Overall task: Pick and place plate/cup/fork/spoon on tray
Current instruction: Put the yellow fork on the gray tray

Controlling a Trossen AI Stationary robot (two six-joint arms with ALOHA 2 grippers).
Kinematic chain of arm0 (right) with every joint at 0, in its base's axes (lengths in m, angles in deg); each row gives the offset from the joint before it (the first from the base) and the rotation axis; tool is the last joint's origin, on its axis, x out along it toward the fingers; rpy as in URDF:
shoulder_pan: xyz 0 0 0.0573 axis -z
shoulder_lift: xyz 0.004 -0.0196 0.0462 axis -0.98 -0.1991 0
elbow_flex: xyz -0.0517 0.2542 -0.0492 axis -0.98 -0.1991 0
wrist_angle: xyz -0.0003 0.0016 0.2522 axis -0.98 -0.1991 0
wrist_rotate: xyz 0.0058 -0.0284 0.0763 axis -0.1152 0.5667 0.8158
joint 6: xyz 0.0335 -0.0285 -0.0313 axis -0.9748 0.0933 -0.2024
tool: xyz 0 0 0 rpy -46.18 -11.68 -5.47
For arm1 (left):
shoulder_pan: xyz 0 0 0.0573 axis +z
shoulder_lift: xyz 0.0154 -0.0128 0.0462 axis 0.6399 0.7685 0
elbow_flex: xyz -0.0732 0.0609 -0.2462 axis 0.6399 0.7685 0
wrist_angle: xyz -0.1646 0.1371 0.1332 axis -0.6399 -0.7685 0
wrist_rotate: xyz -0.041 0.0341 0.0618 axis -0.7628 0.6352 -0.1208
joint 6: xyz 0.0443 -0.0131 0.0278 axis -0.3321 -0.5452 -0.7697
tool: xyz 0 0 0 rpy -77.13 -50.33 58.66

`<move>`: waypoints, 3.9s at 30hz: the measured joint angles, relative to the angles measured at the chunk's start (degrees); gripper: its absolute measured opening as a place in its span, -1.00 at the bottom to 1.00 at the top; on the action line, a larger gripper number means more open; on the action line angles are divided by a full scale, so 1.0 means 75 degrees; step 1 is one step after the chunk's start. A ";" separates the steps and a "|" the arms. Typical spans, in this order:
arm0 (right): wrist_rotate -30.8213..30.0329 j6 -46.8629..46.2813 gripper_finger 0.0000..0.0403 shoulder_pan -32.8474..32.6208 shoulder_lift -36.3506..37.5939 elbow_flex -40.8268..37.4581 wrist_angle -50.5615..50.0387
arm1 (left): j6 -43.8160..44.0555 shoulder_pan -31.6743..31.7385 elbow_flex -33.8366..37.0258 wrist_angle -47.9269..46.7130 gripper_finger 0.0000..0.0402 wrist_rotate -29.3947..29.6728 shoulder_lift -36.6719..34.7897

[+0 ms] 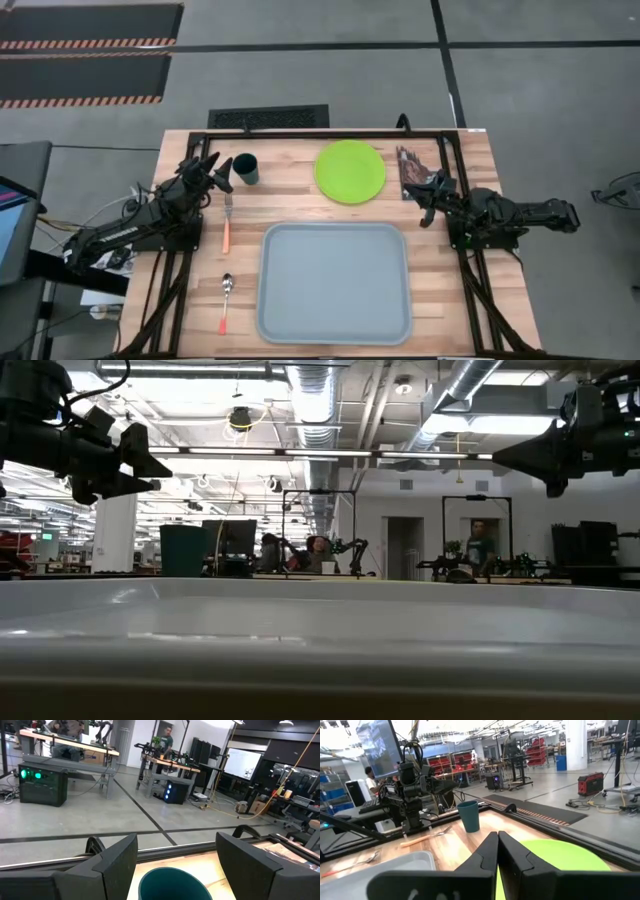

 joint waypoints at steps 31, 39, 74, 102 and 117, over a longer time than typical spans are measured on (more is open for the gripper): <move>-0.0015 0.0080 -0.84 0.0005 0.0003 0.0000 0.2691 | 0.0492 0.0009 0.0000 0.0014 0.28 0.0203 -0.0003; -0.0030 -0.0072 -0.84 0.0005 0.0003 0.0000 0.2722 | 0.0632 0.0009 0.0003 0.0228 0.28 -0.0124 -0.0002; -0.0408 -0.0161 -0.01 0.0698 0.0000 0.0000 0.1956 | 0.3457 -0.0125 -0.4930 -0.7715 0.14 -0.3674 0.5110; -0.0373 -0.0241 0.02 0.0695 0.0000 0.0000 0.1747 | 0.7845 -0.2654 -0.3573 -0.6747 0.04 -0.3457 0.7787; -0.0367 -0.0447 0.00 0.0681 0.0000 0.0002 0.1764 | 0.9669 -0.2723 -0.3581 -0.6751 -0.09 -0.2797 0.8267</move>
